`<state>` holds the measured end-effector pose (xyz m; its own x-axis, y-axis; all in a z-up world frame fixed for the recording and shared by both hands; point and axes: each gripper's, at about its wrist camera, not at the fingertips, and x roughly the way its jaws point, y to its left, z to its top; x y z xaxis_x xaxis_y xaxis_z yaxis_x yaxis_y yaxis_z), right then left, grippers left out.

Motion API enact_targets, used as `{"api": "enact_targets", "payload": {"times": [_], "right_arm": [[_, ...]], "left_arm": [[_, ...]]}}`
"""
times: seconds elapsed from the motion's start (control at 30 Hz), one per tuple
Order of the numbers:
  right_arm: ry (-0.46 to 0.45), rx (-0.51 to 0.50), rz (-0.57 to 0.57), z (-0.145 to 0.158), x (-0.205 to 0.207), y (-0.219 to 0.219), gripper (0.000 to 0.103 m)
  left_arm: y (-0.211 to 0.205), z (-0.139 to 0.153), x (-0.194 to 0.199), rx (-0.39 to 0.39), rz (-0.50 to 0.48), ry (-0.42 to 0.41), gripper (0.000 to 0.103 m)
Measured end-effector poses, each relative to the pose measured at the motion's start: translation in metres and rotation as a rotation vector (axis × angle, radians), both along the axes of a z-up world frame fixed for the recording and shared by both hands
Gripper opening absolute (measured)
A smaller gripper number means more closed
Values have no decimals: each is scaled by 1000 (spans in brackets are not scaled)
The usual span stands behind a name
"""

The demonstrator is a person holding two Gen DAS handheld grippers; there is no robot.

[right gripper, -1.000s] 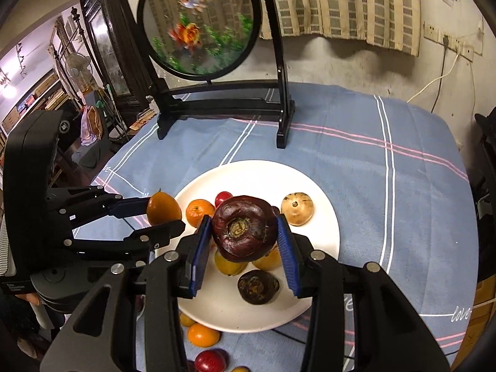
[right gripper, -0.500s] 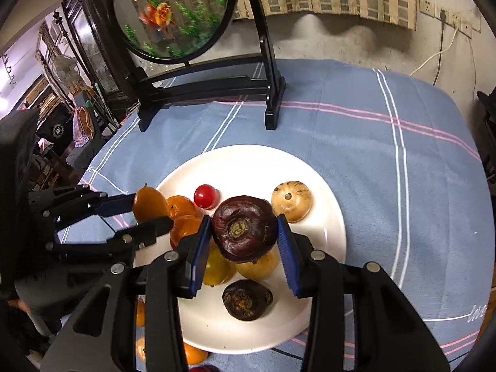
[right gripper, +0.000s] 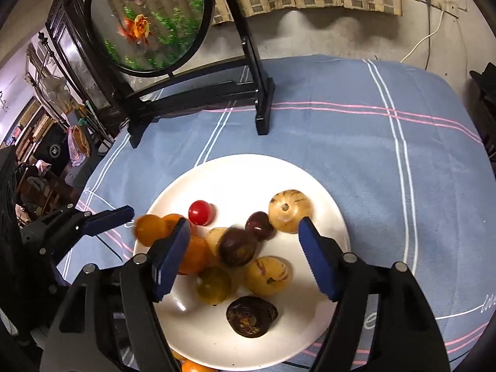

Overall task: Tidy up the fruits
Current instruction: 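Withdraw both tools from the plate back toward the fruit pile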

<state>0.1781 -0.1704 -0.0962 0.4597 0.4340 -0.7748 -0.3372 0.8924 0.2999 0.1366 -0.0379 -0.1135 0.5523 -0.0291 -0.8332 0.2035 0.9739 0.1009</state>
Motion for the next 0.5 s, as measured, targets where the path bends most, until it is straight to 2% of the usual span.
{"api": "enact_targets", "payload": {"times": [0.23,0.5], "right_arm": [[8,17,-29,4,-13,-13,73],[-42,25,-2,28,-62,-23,73]], "left_arm": [[9,0,0,-34,37,12,66],[32,24,-30,-106,71,-20,67]]}}
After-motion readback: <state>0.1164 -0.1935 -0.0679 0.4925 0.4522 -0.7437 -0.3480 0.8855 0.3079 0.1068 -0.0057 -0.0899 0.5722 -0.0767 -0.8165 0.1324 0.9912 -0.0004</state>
